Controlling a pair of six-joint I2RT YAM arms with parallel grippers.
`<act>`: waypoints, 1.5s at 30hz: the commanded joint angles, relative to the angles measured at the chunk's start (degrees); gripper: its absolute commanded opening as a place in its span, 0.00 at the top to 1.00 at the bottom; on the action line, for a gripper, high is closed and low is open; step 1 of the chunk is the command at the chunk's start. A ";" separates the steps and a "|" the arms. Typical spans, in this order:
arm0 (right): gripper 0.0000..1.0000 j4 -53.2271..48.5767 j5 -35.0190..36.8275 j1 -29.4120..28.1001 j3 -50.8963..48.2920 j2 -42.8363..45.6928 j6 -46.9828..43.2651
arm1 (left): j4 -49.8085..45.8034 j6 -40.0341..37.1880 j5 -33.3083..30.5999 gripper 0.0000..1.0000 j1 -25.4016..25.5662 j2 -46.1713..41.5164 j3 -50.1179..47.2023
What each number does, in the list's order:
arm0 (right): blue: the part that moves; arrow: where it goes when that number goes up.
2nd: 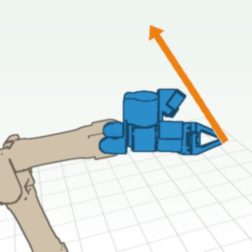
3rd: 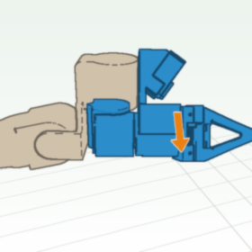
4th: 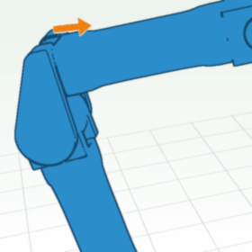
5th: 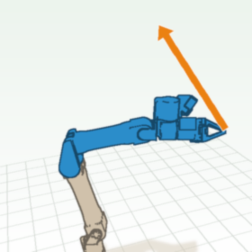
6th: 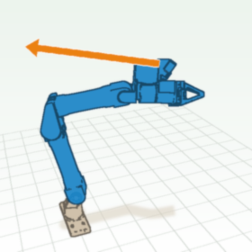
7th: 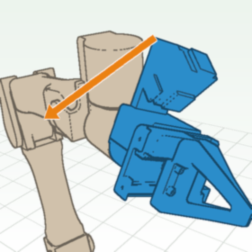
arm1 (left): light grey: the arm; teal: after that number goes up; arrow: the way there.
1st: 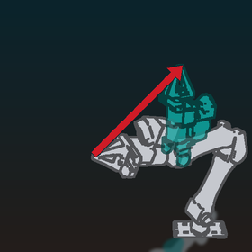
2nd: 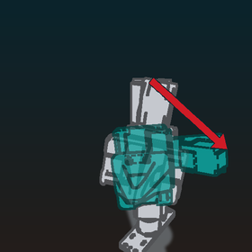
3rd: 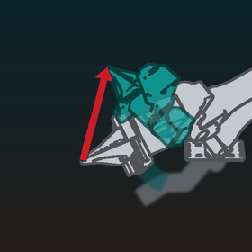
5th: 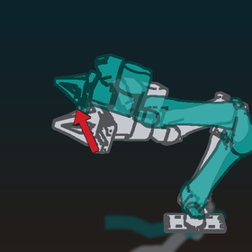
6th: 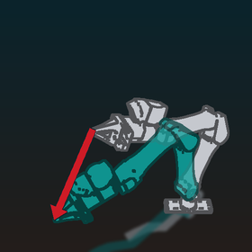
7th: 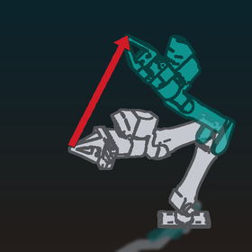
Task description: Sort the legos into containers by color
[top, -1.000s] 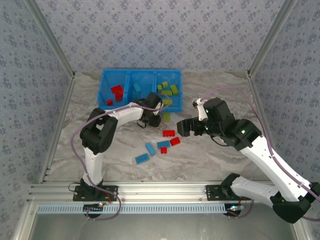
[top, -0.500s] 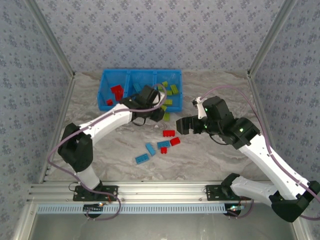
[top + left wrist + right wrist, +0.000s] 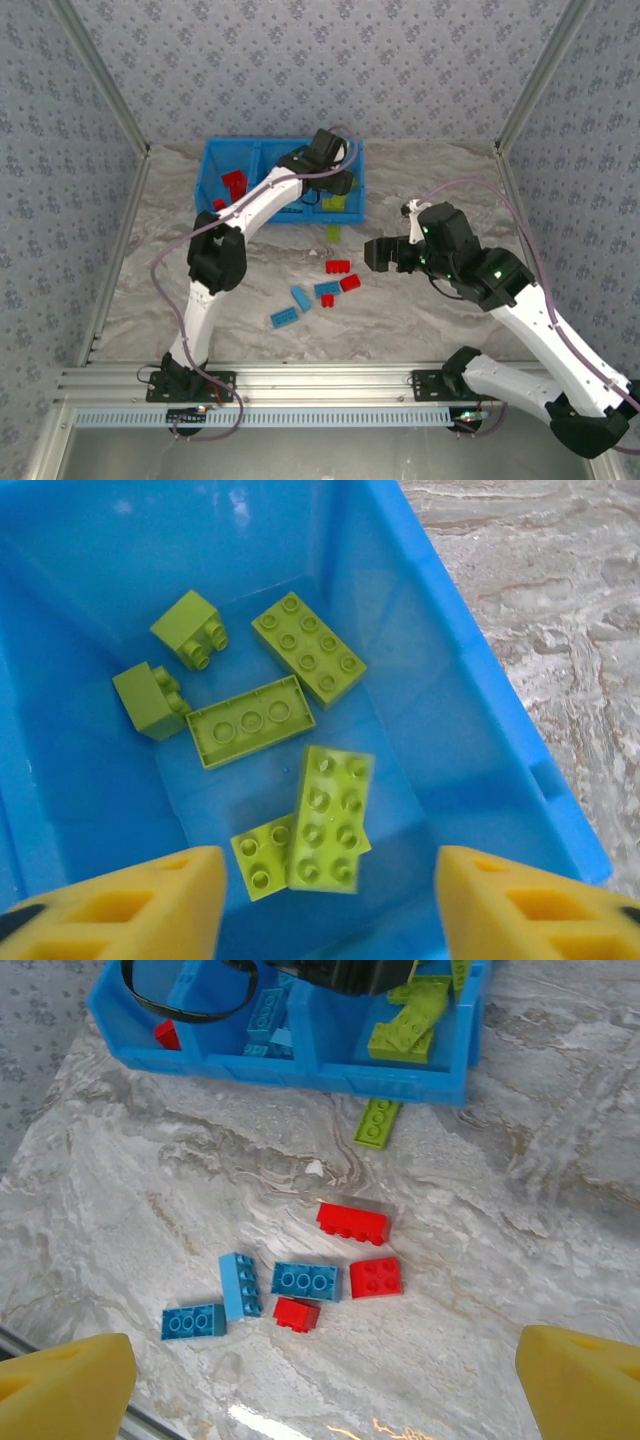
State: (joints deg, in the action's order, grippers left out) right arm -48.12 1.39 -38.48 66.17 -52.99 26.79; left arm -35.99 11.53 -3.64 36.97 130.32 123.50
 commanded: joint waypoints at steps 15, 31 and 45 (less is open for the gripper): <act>0.02 -1.73 9.02 1.44 -7.48 -7.79 12.49 | 14.18 -7.78 11.32 0.38 2.24 -48.82 -44.65; 0.00 1.58 8.61 2.05 -9.06 -4.41 11.05 | 11.01 -30.01 16.38 0.38 10.13 -39.27 -55.82; 0.00 -1.34 10.41 2.80 -11.84 3.49 12.94 | 7.01 -34.78 17.97 0.40 10.16 -16.54 -41.72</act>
State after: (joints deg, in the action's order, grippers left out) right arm -47.64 10.33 -36.10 55.18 -50.17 38.44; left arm -26.17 -21.26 12.08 47.00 111.66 79.33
